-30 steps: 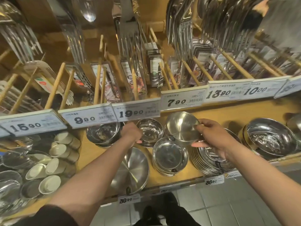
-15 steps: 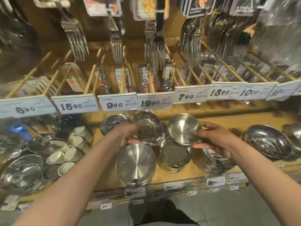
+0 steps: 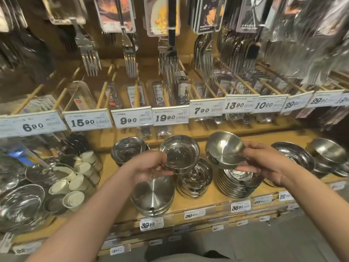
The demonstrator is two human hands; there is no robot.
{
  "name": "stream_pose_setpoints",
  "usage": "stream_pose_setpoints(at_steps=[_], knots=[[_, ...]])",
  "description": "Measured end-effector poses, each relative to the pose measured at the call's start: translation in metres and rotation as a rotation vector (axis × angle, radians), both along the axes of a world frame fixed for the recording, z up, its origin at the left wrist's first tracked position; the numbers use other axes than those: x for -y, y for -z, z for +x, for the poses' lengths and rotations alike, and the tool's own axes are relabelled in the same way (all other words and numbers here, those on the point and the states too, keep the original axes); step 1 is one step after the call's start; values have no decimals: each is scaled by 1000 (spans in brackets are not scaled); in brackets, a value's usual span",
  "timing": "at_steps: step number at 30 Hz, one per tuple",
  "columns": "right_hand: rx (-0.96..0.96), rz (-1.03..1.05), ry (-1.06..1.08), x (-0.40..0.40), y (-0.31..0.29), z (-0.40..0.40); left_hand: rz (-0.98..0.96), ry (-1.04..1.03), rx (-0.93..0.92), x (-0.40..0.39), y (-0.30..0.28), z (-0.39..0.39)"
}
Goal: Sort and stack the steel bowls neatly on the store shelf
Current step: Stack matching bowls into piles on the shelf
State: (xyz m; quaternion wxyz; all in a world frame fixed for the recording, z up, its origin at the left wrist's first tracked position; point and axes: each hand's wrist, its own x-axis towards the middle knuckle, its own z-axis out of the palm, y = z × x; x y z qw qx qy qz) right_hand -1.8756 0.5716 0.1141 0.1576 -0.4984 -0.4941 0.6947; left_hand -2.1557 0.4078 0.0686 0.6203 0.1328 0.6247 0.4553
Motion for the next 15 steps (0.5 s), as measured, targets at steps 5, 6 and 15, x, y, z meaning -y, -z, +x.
stream_pose_setpoints(at_steps=[5, 6, 15], knots=[[-30, -8, 18, -10, -3, 15, -1, -64, -38, -11, -5, 11], [-33, -9, 23, -12, -2, 19, -16, -57, -56, -15, -7, 14], [-35, -59, -9, -25, 12, 43, -141, -56, -146, -34, -2, 56]])
